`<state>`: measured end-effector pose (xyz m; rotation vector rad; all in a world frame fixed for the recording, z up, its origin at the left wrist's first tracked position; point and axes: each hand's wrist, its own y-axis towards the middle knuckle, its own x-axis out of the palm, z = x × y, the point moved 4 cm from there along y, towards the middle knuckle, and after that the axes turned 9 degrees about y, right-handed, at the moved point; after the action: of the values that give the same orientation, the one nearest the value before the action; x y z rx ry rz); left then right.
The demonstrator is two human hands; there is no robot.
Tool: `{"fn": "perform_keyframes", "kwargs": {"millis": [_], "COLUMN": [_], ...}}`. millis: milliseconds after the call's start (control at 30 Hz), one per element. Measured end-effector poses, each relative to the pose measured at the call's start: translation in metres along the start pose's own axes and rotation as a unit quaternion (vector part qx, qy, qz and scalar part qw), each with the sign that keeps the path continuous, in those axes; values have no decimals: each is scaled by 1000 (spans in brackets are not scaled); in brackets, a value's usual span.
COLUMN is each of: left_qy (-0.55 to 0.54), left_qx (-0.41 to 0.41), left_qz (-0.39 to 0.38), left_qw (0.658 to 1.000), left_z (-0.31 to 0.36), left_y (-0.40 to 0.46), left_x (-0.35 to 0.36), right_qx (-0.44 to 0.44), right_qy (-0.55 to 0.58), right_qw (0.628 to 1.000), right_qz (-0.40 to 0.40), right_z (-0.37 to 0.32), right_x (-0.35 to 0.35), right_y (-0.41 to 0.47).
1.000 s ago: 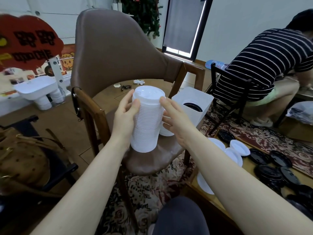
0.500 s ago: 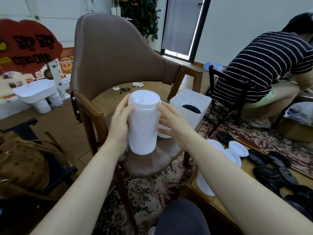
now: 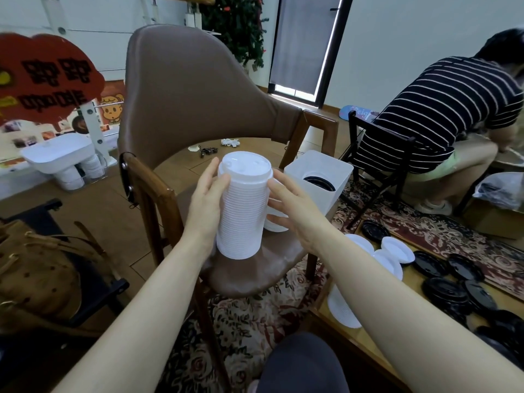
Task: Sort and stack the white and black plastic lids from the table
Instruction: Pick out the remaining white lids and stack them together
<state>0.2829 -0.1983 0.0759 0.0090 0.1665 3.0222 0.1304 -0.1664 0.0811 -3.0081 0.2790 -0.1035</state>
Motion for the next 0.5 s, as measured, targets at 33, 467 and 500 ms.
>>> {"fn": "perform_keyframes", "kwargs": {"millis": [33, 467, 500], "left_qy": [8, 97, 99], "left_qx": [4, 52, 49], "left_qz": [6, 38, 38], "left_qw": [1000, 993, 993], "left_z": [0, -5, -5], "left_y": [-1, -17, -16], "left_x": [0, 3, 2], "right_qx": [1, -4, -3], "right_qy": [0, 1, 3], "right_qw": [1000, 1000, 1000], "right_qz": [1, -15, -16], "right_z": [0, -3, -3], "right_x": [-1, -8, -9], "right_y": [-1, -10, -11]}}
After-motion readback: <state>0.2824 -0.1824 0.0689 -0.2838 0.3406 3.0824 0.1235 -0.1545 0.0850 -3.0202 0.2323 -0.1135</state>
